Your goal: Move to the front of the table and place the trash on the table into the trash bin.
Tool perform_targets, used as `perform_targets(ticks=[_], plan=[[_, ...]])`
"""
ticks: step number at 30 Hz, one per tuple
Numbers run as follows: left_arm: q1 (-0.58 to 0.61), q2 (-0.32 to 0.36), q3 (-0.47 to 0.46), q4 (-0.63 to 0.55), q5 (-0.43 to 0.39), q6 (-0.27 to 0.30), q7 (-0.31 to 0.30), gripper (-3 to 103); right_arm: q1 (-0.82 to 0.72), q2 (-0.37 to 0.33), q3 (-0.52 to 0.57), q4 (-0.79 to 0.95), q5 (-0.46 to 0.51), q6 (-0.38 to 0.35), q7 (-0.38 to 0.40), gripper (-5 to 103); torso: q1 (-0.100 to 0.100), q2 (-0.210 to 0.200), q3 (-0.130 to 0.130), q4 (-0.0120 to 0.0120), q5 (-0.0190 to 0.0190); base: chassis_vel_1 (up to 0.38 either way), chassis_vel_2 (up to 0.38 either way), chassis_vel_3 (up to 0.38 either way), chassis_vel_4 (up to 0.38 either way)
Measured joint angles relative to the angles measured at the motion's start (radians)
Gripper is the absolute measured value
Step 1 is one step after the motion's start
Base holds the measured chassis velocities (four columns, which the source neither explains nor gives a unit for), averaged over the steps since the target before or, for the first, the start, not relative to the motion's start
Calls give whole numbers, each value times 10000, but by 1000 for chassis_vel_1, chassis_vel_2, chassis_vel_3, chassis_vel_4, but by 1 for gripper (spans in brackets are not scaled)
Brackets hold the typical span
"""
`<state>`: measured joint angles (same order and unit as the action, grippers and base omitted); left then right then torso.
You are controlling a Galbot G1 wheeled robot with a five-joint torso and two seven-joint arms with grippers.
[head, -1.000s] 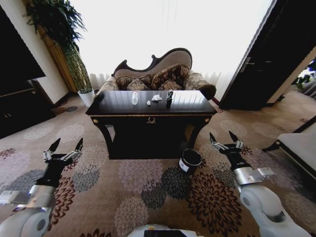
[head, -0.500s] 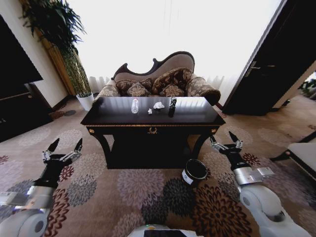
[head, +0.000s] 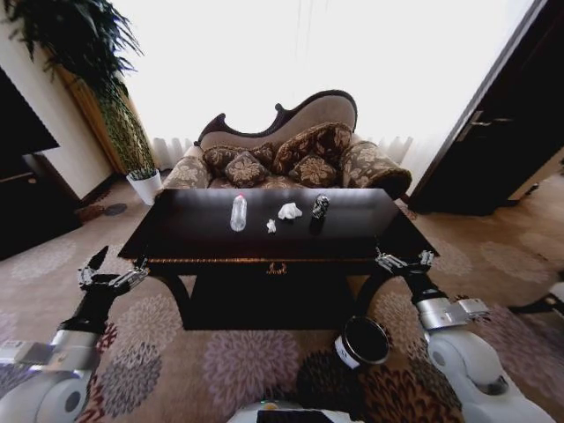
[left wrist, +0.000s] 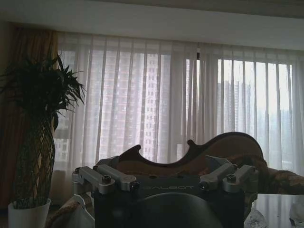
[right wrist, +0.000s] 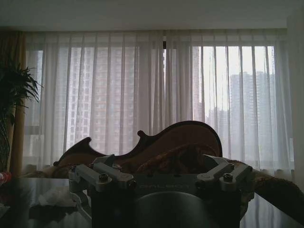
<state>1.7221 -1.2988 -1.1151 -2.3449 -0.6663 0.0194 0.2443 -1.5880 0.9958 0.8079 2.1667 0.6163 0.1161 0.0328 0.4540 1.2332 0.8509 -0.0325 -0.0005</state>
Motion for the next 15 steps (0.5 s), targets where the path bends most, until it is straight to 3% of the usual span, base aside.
perform_targets(ticks=[8, 15], plan=[[-48, 29, 37, 49, 8, 0, 12, 100, 60, -3, -128, 1, 79, 219, 244, 100, 7, -2, 2, 1, 3, -208, 212, 201, -177], [-35, 44, 124, 41, 32, -2, 21, 100, 32, 8, -108, 66, 79, 241, 259, 100, -3, -2, -1, 0, 0, -23, 21, 20, -13]])
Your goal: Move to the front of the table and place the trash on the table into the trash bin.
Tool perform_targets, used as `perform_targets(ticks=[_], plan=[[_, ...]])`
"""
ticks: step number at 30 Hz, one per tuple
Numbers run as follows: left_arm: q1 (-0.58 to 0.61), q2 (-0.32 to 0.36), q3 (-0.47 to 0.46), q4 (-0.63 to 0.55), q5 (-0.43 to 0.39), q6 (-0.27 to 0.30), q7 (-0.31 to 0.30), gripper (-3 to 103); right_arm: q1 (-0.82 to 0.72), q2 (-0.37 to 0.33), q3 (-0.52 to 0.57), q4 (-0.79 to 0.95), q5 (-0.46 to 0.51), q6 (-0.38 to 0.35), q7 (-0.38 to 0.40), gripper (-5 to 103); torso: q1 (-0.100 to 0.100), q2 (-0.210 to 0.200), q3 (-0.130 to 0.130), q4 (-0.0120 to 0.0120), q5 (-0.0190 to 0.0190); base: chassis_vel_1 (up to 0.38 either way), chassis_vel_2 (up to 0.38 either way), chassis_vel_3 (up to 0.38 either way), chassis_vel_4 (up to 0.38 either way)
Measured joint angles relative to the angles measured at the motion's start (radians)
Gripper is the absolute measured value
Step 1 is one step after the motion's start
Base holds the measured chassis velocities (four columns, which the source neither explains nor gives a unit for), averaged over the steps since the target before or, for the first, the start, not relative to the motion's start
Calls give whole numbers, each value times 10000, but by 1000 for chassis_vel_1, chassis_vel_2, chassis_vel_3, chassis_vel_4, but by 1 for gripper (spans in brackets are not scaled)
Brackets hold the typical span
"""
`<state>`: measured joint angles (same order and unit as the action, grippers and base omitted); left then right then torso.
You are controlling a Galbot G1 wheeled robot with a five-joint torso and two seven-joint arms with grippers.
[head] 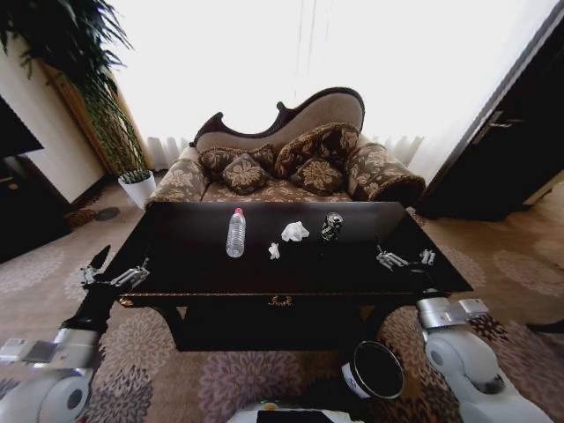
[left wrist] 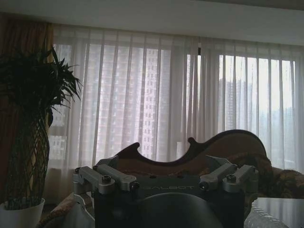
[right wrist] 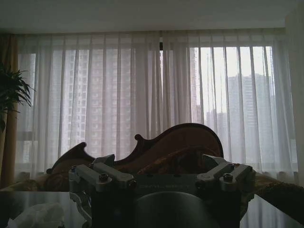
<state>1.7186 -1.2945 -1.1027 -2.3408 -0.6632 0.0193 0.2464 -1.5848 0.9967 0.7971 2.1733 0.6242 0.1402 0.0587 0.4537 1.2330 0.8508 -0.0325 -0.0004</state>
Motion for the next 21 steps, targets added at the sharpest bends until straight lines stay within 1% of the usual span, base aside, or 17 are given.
perform_targets(ticks=[5, 9, 10, 13, 15, 16, 17, 18, 19, 20, 21], plan=[[58, 156, 269, -85, 184, -27, 8, 100, -41, 51, 11, 54, -29, 23, -4, 100, -15, 9, -5, 0, 3, 27, -30, -27, 31], [-141, 775, 468, -402, -180, 404, -217, 100, -112, 92, 211, 287, -75, 50, -6, 100, 0, 4, 0, -1, 3, 0, 0, 0, 0], [-141, 775, 468, -402, -180, 404, -217, 100, -112, 92, 211, 287, -75, 50, -6, 100, 0, 4, 0, -1, 3, 0, 0, 0, 0], [-46, 1365, 394, -768, -816, 886, -660, 100, -96, -51, 359, 797, 15, -127, 66, 100, 8, 0, 4, -3, 1, 0, 0, 0, 0], [114, 1577, 218, -965, -1138, 1156, -985, 100, 11, -212, 314, 1069, 225, -372, 134, 100, 7, 1, 3, -1, -2, 0, 0, 0, 0], [114, 1577, 218, -965, -1138, 1156, -985, 100, 11, -212, 314, 1069, 225, -372, 134, 100, 7, 1, 3, -1, -2, 0, 0, 0, 0], [149, 1731, 118, -1096, -1413, 1381, -1231, 100, 82, -316, 263, 1292, 395, -582, 157, 100, 2, 1, 1, 7, 3, 0, 0, 0, 0], [12, 1915, 116, -1175, -1703, 1613, -1411, 100, 15, -339, 298, 1475, 503, -654, 167, 100, 0, 2, 0, 7, 0, 0, 0, 0, 0], [-121, 2056, 135, -1220, -1879, 1744, -1484, 100, -49, -339, 346, 1585, 557, -673, 169, 100, -2, 3, -1, 5, 3, 0, 0, 0, 0], [-121, 2056, 135, -1220, -1879, 1744, -1484, 100, -49, -339, 346, 1585, 557, -673, 169, 100, -2, 3, -1, 5, 3, 0, 0, 0, 0], [-334, 2289, 189, -1278, -2159, 1944, -1616, 100, -156, -337, 442, 1737, 617, -681, 170, 100, -2, 3, -1, 1, -2, 0, 0, 0, 0]])
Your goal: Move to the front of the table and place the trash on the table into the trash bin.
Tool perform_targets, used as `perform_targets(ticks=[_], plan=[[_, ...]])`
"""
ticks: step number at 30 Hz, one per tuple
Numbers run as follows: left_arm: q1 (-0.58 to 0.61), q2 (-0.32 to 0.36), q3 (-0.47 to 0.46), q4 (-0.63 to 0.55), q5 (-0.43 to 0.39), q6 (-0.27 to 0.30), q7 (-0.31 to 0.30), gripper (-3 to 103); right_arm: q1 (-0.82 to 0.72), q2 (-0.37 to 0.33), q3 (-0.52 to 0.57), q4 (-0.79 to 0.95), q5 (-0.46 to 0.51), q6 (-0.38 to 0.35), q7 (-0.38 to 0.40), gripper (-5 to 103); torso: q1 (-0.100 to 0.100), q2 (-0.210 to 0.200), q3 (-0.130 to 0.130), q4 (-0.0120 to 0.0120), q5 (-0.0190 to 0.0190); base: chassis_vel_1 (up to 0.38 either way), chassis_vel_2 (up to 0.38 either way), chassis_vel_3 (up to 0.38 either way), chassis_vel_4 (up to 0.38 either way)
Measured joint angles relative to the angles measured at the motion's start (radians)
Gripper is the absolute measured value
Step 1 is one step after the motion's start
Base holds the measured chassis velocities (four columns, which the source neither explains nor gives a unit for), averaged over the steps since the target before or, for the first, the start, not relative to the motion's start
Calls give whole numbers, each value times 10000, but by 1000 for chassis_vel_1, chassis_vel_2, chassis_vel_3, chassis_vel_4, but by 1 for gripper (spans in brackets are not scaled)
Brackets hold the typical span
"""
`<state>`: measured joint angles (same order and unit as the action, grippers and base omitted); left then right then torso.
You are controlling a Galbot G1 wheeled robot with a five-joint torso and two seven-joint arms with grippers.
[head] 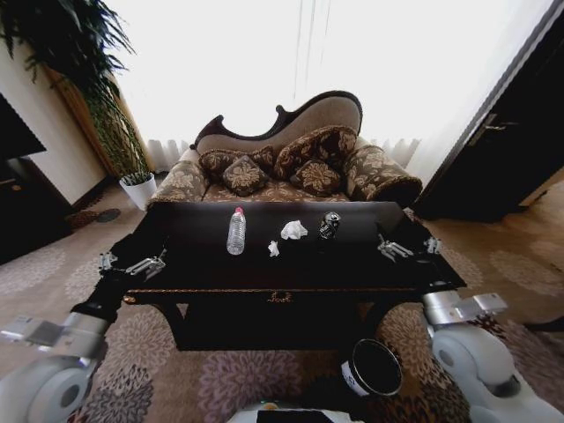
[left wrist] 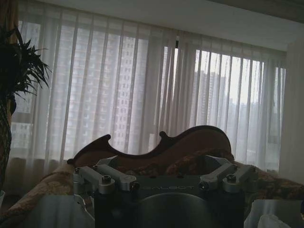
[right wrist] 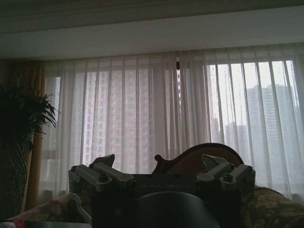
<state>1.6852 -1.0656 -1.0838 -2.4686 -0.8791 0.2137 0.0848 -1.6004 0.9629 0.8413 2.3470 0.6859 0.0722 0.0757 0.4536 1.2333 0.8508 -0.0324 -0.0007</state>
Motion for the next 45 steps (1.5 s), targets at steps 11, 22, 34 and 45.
perform_targets(ticks=[11, 22, 34, 45], plan=[[-1776, 2705, 393, 565, -2483, 912, -900, 100, -754, 334, 405, 1024, 134, -6, 14, 100, 2, -1, 1, -1, 3, 0, 0, 0, 0], [-4876, 4464, 2837, 2862, -4047, 1324, -1558, 100, -1328, 763, 526, 1569, 18, -150, 97, 100, 4, -1, 2, 0, 6, 0, 0, 0, 0], [-7574, 4006, 6917, 4476, -3550, 1596, -1900, 100, -1772, 1199, 684, 1554, -201, -108, 87, 100, 4, -1, 2, -2, 6, 0, 0, 0, 0], [-8600, 3599, 8762, 4614, -3404, 2405, -3189, 100, -1913, 1805, 423, 1541, -526, -100, 39, 100, 3, -1, 2, -1, 3, 0, 0, 0, 0]])
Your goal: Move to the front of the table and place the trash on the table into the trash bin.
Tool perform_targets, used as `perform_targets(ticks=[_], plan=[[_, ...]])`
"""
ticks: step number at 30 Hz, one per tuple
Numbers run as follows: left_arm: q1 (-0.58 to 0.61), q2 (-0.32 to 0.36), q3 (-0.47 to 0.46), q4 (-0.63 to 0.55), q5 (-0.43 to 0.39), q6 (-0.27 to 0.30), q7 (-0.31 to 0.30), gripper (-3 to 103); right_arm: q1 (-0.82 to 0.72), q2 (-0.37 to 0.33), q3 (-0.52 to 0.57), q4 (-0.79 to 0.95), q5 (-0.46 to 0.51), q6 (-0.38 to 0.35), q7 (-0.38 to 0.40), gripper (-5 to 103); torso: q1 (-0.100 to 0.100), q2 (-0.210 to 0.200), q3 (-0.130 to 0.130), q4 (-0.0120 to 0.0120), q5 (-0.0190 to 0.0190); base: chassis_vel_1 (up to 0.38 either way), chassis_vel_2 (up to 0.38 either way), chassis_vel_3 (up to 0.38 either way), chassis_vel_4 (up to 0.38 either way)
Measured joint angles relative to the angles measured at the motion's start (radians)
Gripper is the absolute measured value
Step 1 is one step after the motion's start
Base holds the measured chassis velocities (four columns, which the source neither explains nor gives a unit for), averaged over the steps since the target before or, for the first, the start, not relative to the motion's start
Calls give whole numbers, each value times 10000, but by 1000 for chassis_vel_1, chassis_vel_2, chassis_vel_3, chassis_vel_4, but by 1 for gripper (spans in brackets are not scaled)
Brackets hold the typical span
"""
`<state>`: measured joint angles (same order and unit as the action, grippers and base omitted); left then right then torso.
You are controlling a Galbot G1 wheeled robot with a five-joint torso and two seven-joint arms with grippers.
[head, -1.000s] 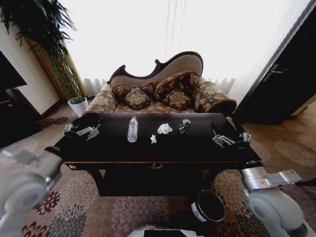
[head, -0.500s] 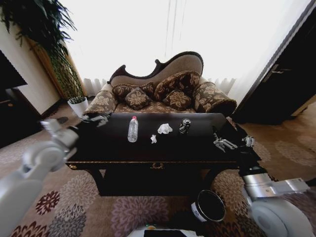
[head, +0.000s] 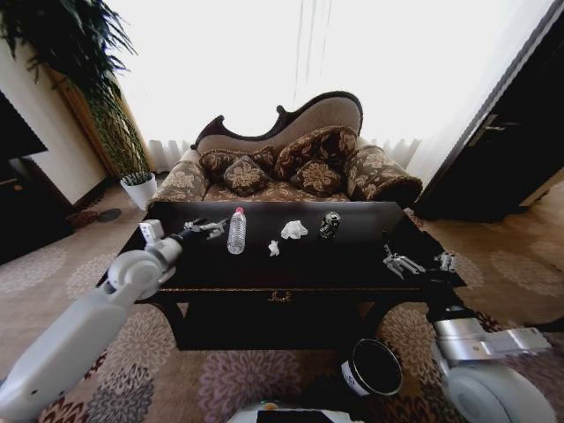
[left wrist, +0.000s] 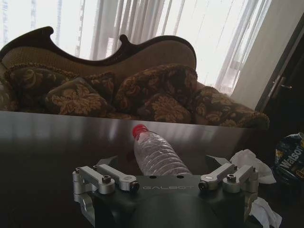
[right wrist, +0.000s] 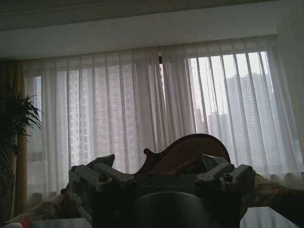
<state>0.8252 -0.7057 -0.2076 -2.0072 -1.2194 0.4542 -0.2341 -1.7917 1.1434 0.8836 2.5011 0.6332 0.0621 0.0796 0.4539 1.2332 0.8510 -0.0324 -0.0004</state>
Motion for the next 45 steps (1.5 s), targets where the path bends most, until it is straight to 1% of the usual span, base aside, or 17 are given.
perform_targets(ticks=[5, 6, 10, 14, 20, 28, 30, 34, 35, 38, 40, 43, 45], plan=[[-111, -131, 309, -141, 113, 227, -143, 100, 16, 228, -167, -4, -168, 1, -28, 100, 0, 0, 0, -1, 3, 0, 0, 0, 0], [-112, -251, 488, -107, 338, 319, -184, 100, 46, 347, -271, -7, -255, 6, -82, 100, 0, 0, -1, -1, 3, 0, 0, 0, 0], [-180, -406, 687, 82, 577, 324, -121, 100, 93, 372, -344, -8, -302, 11, -120, 100, 0, 1, -1, 1, 1, 0, 0, 0, 0], [-285, -545, 860, 251, 657, 315, -24, 100, 130, 325, -391, -9, -308, 17, -128, 100, 0, 0, -1, -1, 1, 0, 0, 0, 0], [-783, -866, 1371, 684, 794, 257, 252, 100, 304, 191, -552, -10, -357, 27, -147, 100, 0, 1, -1, 0, 2, 0, 0, 0, 0], [-1290, -1291, 1900, 1148, 868, 253, 326, 100, 417, 36, -596, -10, -372, 68, -164, 100, 0, 0, -1, -1, 3, 0, 0, 0, 0], [-1373, -1423, 2036, 1298, 911, 253, 338, 101, 447, -15, -593, -10, -361, 82, -167, 100, 0, 1, 0, -1, 3, 0, 0, 0, 0], [-1427, -1632, 2175, 1429, 949, 251, 379, 96, 514, -80, -587, -10, -346, 111, -178, 100, 0, 1, 0, -1, 2, 0, 0, 0, 0], [-1427, -1665, 2181, 1433, 956, 248, 387, 93, 530, -86, -588, -10, -346, 115, -182, 100, 0, 0, 0, -1, 1, 0, 0, 0, 0], [-1443, -1709, 2172, 1445, 963, 227, 414, 76, 629, -106, -654, -22, -360, 122, -200, 100, 0, 0, 0, -1, 2, 0, 0, 0, 0], [-1452, -1702, 2166, 1446, 963, 220, 419, 76, 639, -109, -668, -30, -361, 122, -202, 100, 0, 1, 0, -1, 2, 0, 0, 0, 0], [-1460, -1612, 2140, 1445, 953, 187, 473, 60, 727, -119, -770, -98, -371, 121, -206, 100, 0, 1, -1, 0, 2, 0, 0, 0, 0], [-1458, -1599, 2132, 1444, 952, 180, 485, 60, 740, -123, -787, -113, -373, 119, -207, 100, 0, 0, -1, 0, 1, 0, 0, 0, 0]])
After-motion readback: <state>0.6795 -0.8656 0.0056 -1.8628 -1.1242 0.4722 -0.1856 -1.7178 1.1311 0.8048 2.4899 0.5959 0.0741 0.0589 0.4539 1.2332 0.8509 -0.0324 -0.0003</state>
